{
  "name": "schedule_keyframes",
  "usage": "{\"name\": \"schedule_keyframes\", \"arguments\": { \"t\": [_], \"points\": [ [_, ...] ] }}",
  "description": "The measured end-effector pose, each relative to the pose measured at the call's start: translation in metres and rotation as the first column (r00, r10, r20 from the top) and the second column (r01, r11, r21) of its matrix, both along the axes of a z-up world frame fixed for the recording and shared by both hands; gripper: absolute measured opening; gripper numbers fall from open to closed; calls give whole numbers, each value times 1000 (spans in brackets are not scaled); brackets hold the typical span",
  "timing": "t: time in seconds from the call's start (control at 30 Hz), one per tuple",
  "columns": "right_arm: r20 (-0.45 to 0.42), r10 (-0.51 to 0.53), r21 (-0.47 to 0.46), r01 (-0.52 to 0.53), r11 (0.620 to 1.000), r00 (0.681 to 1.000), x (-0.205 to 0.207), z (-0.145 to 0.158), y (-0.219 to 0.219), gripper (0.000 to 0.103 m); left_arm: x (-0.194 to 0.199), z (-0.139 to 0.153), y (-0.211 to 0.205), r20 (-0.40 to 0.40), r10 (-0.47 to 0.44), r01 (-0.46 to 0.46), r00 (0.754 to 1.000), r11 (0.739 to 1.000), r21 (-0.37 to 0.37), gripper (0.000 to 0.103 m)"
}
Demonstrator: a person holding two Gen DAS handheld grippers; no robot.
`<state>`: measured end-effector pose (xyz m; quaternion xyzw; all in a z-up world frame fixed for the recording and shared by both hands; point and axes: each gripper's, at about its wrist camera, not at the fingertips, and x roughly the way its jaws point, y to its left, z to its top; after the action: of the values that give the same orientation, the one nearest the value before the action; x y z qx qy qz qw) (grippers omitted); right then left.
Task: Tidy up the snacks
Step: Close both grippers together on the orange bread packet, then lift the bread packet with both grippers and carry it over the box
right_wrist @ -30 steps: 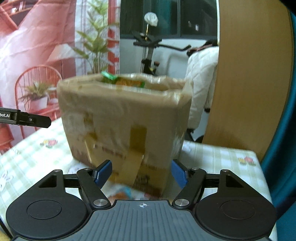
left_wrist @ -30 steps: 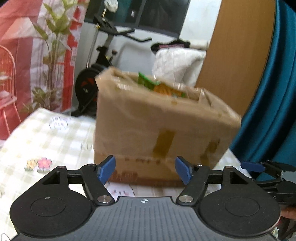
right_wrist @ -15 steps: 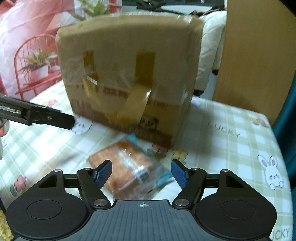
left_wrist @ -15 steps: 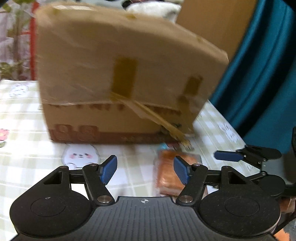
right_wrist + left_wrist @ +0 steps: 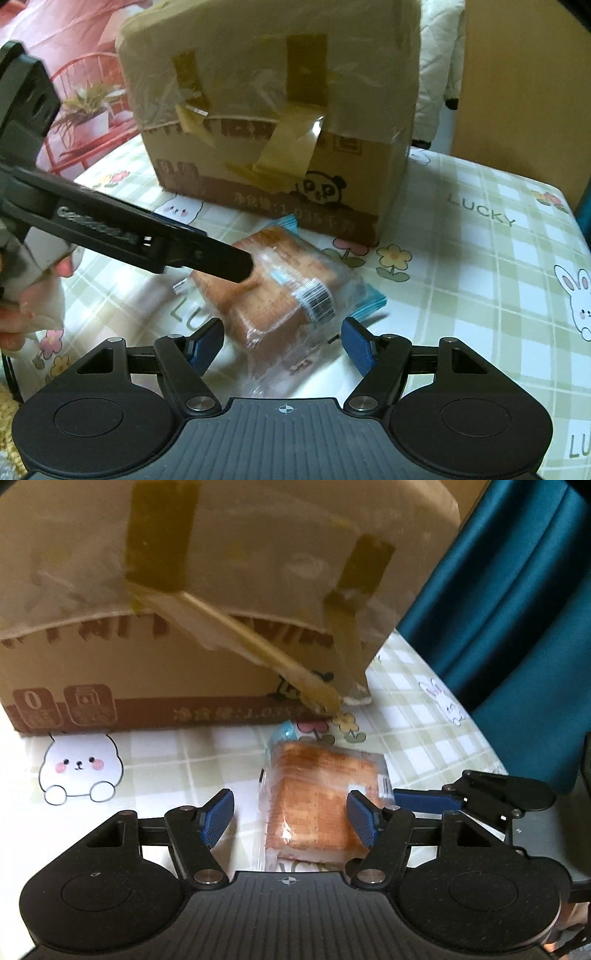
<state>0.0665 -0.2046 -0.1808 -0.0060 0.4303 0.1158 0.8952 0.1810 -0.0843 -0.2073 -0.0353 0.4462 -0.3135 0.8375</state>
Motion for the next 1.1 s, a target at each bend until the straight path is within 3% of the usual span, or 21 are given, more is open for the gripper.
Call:
{"name": "schedule_keyframes", "arguments": {
  "t": [0.1,0.13,0.17,0.27,0.33,0.8,1.1],
  "points": [
    [-5,-6,3,6,1000,1000,1,-4,0,67,-2,-6,-1,-15,-17,16,1000,999,-29,65],
    [-5,-10,5,10,1000,1000,2,-6,0,67,-1,-8,-4,-20,-28,27,999,998,-50,54],
    [-6,-10,10,10,1000,1000,3,-7,0,65,-2,-6,-3,-15,-35,34,999,998,-59,50],
    [3,4,10,-4,1000,1000,1,-4,2,53,-7,-2,-6,13,-50,50,999,998,-35,44],
    [13,14,7,-14,1000,1000,-1,-1,4,35,-9,3,-3,10,-48,49,999,998,-49,42],
    [60,27,-22,-26,999,998,-24,32,8,33,-41,36,-7,97,-108,112,989,993,-35,40],
    [56,161,-31,-160,987,985,-12,38,57,33,-59,39,48,91,39,-36,995,999,-38,40]
  ]
}}
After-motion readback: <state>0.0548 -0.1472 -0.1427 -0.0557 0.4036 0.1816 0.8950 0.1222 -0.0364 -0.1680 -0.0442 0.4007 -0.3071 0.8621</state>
